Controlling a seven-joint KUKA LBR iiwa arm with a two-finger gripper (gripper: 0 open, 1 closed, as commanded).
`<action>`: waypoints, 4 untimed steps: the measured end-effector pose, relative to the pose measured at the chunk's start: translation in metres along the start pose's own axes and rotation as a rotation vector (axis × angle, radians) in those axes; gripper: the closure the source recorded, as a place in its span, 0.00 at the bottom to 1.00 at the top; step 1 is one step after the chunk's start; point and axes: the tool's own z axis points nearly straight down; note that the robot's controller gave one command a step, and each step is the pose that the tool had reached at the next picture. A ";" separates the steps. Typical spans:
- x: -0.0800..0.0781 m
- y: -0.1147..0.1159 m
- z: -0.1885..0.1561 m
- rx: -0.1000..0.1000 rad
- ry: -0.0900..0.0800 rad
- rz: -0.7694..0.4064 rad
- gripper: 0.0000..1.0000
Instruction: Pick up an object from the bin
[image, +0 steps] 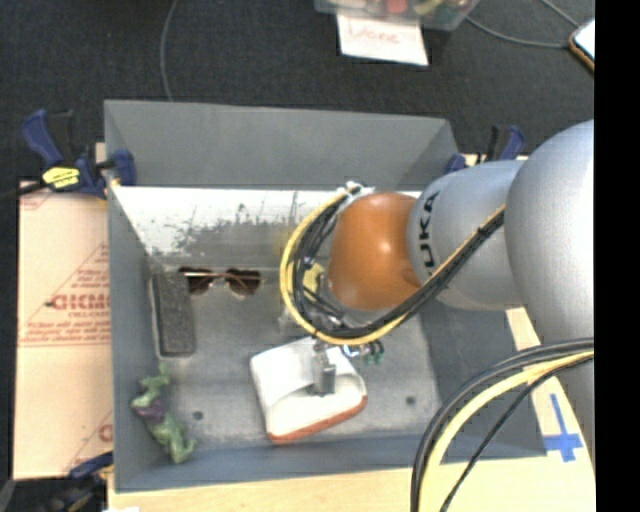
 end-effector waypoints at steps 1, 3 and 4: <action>0.002 0.010 -0.004 -0.001 0.003 -0.064 1.00; 0.005 0.011 -0.035 -0.004 0.016 -0.062 1.00; 0.002 0.010 -0.077 -0.003 0.009 -0.062 1.00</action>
Offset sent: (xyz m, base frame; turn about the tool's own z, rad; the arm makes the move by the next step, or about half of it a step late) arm 0.0000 0.0000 0.0000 0.0000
